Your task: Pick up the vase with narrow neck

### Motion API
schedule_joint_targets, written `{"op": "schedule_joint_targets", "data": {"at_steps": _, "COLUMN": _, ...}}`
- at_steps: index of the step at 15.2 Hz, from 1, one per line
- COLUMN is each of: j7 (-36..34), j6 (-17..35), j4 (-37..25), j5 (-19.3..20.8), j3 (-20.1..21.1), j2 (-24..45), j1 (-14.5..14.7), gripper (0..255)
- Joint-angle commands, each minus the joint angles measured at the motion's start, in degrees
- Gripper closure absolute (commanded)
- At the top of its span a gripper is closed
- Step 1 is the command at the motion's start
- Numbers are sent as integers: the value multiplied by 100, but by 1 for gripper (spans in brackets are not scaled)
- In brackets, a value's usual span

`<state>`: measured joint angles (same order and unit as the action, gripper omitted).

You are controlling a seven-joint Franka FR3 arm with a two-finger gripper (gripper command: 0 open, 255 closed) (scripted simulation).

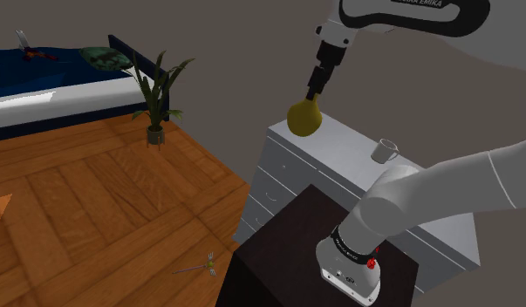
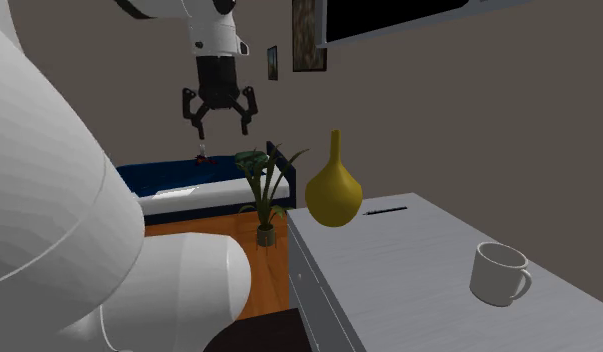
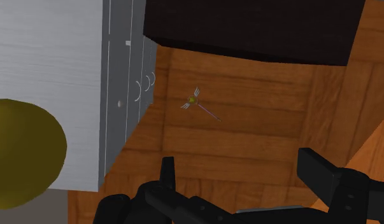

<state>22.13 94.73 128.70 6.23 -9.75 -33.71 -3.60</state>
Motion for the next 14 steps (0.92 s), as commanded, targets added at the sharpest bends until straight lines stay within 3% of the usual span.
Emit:
{"op": "schedule_joint_targets", "data": {"at_steps": 1, "j7": 263, "j6": 92, "j4": -260, "j5": 76, "j3": -233, "j2": 336, "j1": -58, "gripper": 0}}
{"op": "schedule_joint_targets", "data": {"at_steps": 8, "j7": 1120, "j6": 266, "j4": -1300, "j5": 76, "j3": -942, "j2": 1516, "j1": -205, "gripper": 0}}
{"op": "schedule_joint_targets", "data": {"at_steps": 14, "j7": 1928, "j6": 260, "j4": -2468, "j5": -244, "j3": -1502, "j2": 2715, "j1": -369, "gripper": 0}}
